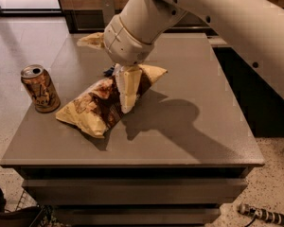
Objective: Move brown chip bag near orange can
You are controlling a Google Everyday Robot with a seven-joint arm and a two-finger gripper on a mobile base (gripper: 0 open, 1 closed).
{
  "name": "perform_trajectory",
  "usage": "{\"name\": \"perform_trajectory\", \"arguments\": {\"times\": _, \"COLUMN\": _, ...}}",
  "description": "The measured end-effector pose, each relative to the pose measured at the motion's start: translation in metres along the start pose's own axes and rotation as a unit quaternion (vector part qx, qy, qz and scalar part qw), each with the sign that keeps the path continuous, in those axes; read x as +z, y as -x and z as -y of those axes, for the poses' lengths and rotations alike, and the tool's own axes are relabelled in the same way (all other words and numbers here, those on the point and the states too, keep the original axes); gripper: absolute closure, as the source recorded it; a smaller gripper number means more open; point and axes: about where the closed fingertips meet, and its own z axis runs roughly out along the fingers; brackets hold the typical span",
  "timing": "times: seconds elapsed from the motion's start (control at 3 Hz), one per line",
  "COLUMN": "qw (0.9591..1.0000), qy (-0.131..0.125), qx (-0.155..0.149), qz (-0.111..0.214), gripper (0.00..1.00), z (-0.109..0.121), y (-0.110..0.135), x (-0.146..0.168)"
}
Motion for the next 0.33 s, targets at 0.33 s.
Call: {"name": "perform_trajectory", "arguments": {"times": 0.33, "qw": 1.0000, "qy": 0.000, "qx": 0.000, "qz": 0.000, "gripper": 0.00, "z": 0.0000, "y": 0.0000, "x": 0.0000}}
